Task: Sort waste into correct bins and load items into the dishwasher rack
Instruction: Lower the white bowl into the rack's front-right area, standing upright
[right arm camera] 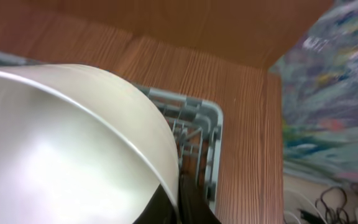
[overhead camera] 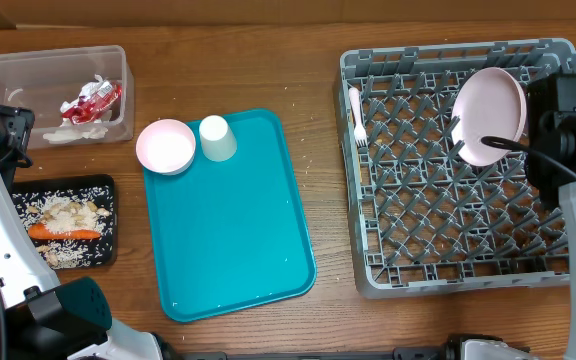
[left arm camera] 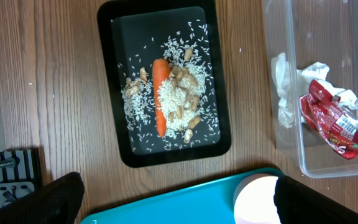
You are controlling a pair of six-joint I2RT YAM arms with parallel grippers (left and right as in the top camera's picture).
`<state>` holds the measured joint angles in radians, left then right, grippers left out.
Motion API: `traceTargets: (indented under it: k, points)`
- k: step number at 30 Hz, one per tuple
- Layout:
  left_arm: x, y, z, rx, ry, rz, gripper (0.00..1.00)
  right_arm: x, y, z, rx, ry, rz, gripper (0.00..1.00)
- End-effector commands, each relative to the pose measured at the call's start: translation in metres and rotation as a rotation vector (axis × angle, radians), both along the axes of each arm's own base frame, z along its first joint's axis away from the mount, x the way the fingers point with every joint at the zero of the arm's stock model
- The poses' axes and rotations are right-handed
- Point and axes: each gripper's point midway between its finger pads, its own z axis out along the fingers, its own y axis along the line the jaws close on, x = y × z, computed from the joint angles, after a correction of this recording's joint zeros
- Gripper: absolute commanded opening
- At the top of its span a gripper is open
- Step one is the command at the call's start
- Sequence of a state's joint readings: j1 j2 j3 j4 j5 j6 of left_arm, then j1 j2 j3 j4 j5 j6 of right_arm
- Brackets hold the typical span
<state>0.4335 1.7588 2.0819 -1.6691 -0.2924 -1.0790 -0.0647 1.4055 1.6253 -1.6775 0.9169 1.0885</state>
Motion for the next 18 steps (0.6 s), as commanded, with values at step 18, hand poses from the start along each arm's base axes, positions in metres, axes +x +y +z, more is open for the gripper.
traceTargets:
  k: [18]
  points:
    - [0.000, 0.001, -0.003, 0.012, 0.013, 0.016, 1.00, 0.002, -0.024, -0.113, -0.242, 0.204, -0.042, 0.04]
